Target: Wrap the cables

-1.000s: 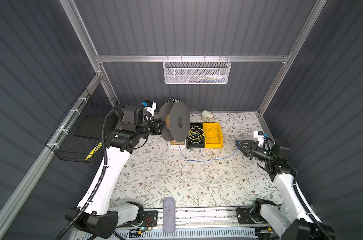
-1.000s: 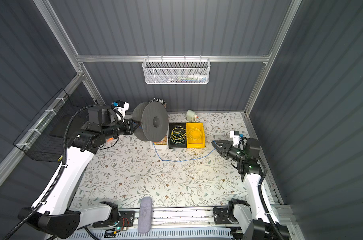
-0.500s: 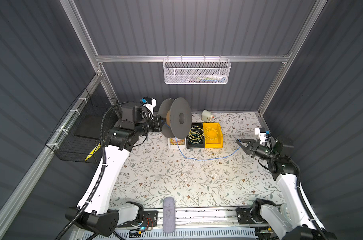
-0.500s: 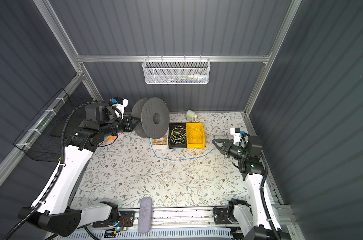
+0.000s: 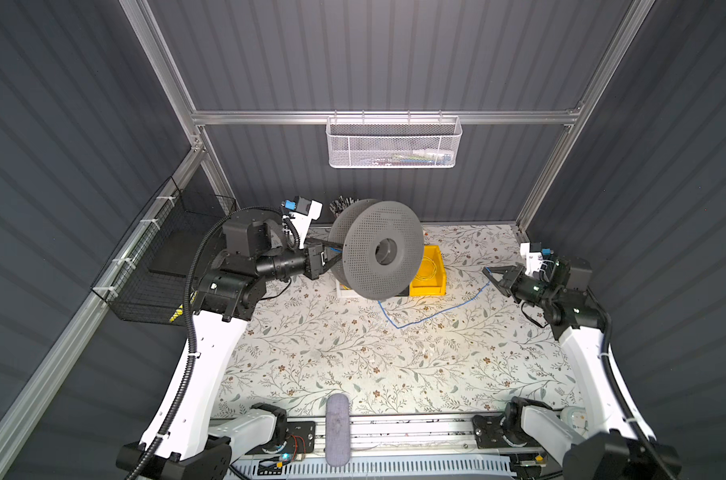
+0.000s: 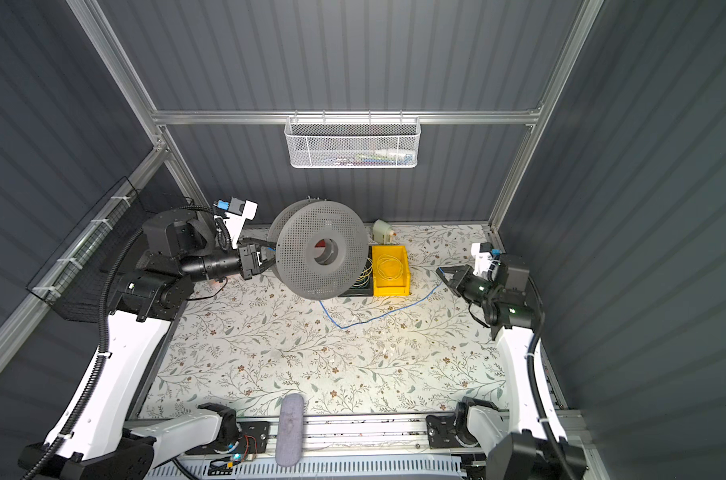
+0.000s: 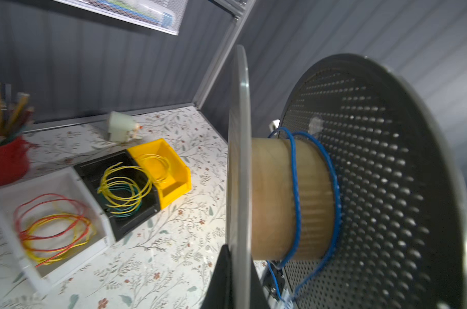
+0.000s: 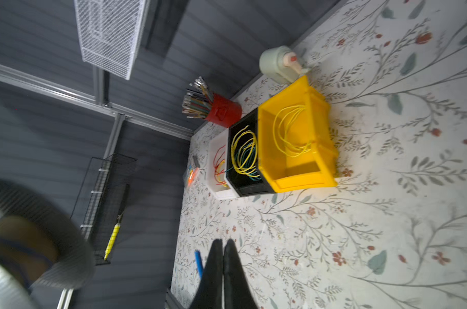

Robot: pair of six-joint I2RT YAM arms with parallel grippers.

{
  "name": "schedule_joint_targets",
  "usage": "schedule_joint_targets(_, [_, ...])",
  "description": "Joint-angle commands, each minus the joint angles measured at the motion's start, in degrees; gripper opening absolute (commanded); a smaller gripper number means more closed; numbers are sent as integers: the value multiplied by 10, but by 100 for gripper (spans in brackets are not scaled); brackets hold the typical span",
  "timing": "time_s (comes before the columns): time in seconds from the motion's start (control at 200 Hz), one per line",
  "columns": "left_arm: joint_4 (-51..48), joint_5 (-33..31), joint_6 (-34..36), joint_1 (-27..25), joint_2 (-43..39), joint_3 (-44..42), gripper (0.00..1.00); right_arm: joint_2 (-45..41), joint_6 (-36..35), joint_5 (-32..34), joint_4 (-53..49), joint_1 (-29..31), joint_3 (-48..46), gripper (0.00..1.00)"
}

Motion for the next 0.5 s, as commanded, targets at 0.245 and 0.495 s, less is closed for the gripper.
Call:
schedule_joint_targets(0.245, [-184, 131, 123, -22, -43, -12, 0, 150, -46, 104, -41, 1, 267, 0])
schedule_joint_targets(0.495, [-270, -99, 166, -202, 18, -11, 0, 231, -80, 127, -138, 67, 477, 0])
